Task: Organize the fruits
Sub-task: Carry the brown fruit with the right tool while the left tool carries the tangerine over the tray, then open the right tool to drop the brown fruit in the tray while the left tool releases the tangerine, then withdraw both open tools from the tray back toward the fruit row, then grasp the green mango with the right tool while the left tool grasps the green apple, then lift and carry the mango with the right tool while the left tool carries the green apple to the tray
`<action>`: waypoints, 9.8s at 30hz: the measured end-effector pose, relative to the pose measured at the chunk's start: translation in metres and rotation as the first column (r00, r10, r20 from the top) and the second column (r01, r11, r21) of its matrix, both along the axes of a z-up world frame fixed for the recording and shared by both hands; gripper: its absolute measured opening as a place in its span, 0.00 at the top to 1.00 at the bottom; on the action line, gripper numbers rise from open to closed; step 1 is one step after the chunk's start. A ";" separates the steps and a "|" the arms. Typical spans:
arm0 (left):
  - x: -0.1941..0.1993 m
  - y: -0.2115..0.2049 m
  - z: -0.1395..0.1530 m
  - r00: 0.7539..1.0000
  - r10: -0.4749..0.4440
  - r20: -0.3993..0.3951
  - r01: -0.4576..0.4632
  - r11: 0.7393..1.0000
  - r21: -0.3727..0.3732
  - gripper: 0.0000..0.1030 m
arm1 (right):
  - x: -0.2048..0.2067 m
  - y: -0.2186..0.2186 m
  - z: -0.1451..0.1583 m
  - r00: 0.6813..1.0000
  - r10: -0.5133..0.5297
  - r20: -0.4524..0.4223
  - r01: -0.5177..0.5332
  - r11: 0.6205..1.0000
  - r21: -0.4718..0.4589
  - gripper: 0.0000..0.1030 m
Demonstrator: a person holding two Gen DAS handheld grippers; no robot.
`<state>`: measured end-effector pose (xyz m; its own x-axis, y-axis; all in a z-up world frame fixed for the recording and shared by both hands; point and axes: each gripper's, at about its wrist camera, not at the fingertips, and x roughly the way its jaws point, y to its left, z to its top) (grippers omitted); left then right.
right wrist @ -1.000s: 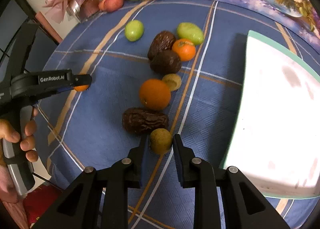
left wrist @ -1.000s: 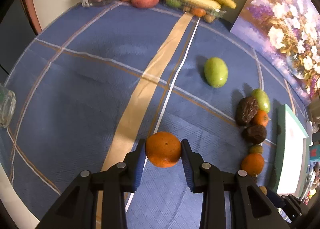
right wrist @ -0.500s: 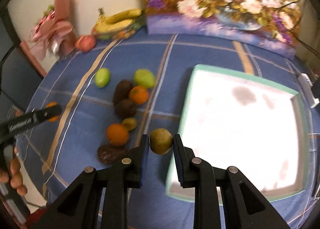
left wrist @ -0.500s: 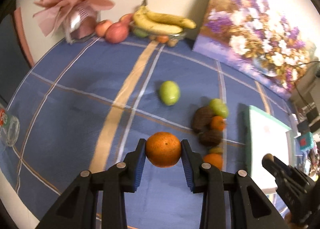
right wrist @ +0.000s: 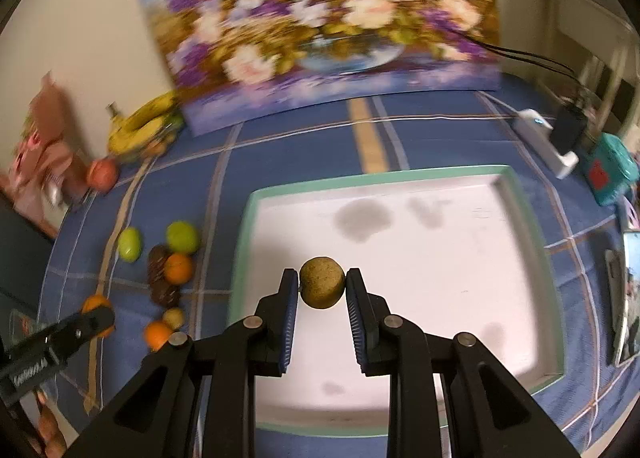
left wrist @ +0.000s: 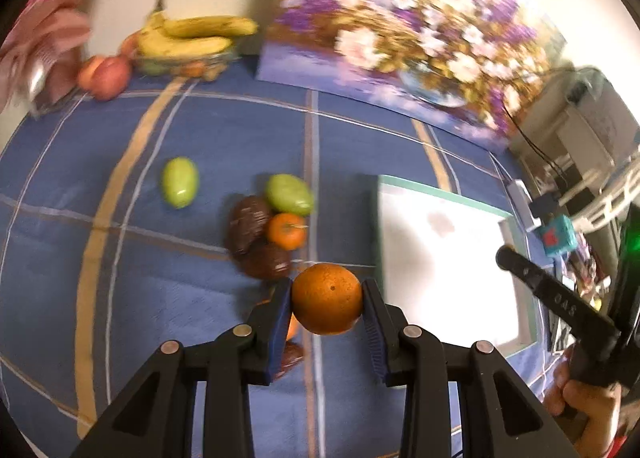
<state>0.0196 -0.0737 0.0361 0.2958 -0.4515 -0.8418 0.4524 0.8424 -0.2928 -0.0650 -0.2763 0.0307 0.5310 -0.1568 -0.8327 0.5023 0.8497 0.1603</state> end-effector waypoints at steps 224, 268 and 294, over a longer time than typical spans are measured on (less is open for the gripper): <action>0.163 0.063 -0.092 0.945 0.294 -0.144 -0.293 0.956 0.027 0.53 | 0.171 0.090 -0.089 0.955 0.298 -0.020 -0.284 0.928 0.240 0.52; 0.062 0.044 0.009 0.980 0.192 0.049 -0.187 0.979 -0.083 0.59 | 0.071 0.067 0.006 0.976 0.200 0.085 -0.211 0.965 0.158 0.58; -0.014 -0.064 0.002 0.989 -0.119 0.088 0.117 0.993 0.032 0.59 | -0.007 -0.030 -0.003 0.998 -0.052 0.043 0.044 0.987 0.157 0.58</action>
